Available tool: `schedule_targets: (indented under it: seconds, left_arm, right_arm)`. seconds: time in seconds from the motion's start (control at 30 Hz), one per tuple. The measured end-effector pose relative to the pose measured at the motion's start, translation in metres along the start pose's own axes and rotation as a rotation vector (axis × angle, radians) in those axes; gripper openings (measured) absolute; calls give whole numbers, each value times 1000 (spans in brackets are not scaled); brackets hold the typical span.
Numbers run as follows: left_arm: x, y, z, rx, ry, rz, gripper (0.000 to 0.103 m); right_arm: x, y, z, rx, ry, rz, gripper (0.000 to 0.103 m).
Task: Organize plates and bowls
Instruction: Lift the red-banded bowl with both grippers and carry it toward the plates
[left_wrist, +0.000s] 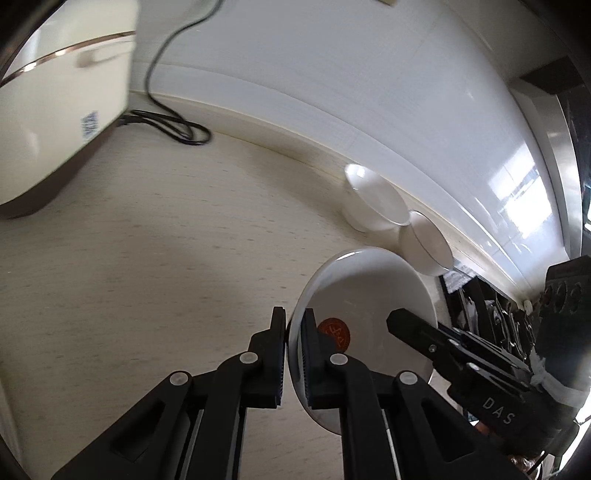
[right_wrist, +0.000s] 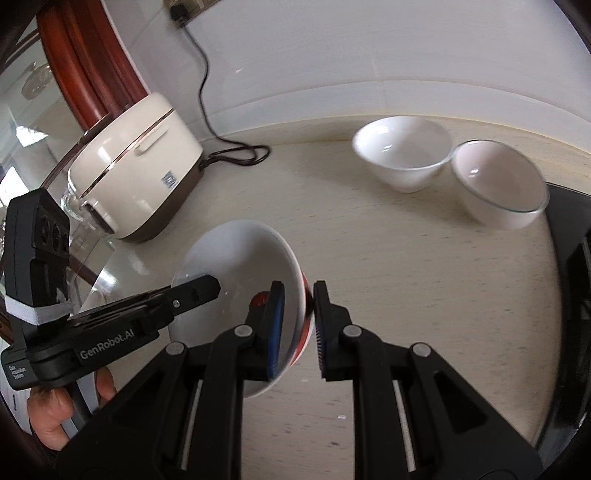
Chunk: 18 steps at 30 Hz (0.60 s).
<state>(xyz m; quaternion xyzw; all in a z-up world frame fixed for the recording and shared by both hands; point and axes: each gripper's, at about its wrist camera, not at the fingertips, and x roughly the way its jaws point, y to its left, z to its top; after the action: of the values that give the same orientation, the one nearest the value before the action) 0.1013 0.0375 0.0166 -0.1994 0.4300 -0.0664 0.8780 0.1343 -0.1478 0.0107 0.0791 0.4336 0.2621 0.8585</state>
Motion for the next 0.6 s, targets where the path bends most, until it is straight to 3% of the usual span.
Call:
schedule_targets:
  seconds: [0.6]
  left_arm:
    - [-28, 64, 1, -78, -24, 76, 9]
  right_arm:
    - [45, 61, -1, -53, 84, 61, 19]
